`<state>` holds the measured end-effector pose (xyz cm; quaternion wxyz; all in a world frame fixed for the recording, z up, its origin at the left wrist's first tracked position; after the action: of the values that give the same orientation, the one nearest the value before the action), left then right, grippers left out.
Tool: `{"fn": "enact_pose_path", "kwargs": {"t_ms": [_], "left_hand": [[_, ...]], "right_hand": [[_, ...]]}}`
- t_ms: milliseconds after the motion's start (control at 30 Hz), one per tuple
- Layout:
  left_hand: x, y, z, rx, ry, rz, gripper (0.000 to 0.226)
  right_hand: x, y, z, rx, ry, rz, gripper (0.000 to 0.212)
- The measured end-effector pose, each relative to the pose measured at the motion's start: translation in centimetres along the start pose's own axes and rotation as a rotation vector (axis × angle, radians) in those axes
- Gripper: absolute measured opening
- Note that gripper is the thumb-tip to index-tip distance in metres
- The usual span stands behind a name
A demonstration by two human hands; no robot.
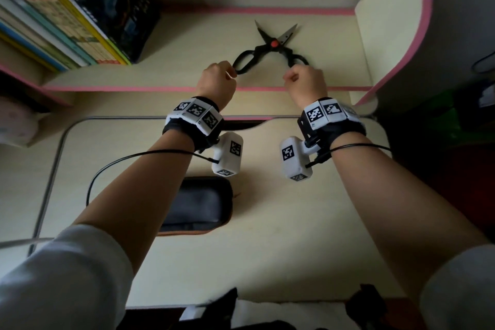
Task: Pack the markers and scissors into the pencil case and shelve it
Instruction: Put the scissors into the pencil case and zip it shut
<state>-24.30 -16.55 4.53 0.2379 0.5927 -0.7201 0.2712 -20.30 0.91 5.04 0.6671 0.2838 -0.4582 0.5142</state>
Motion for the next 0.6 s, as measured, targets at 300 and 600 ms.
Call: {"fn": "enact_pose_path", "kwargs": {"t_ms": [300,600], "left_hand": [[-3.5,4.8,-1.0,-0.023,0.176,-0.090,0.043],[-5.9,6.8,-1.1,-0.044,0.297,-0.101,0.044]], "right_hand": [[-0.5,6.6,-3.2,-0.012,-0.130,-0.003,0.039],[-2.1,8.7,-4.1,0.058,-0.144,-0.089,0.042]]}}
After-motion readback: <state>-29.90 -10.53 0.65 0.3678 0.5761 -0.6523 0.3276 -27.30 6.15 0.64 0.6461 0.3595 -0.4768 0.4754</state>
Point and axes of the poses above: each hand's wrist, its own y-axis towards the middle knuckle, its own x-axis out of the back of the hand, z = x × y, the point moved 1 cm from there along y, towards the middle knuckle, and after that the axes turned 9 degrees about -y, right-handed, at the moved point
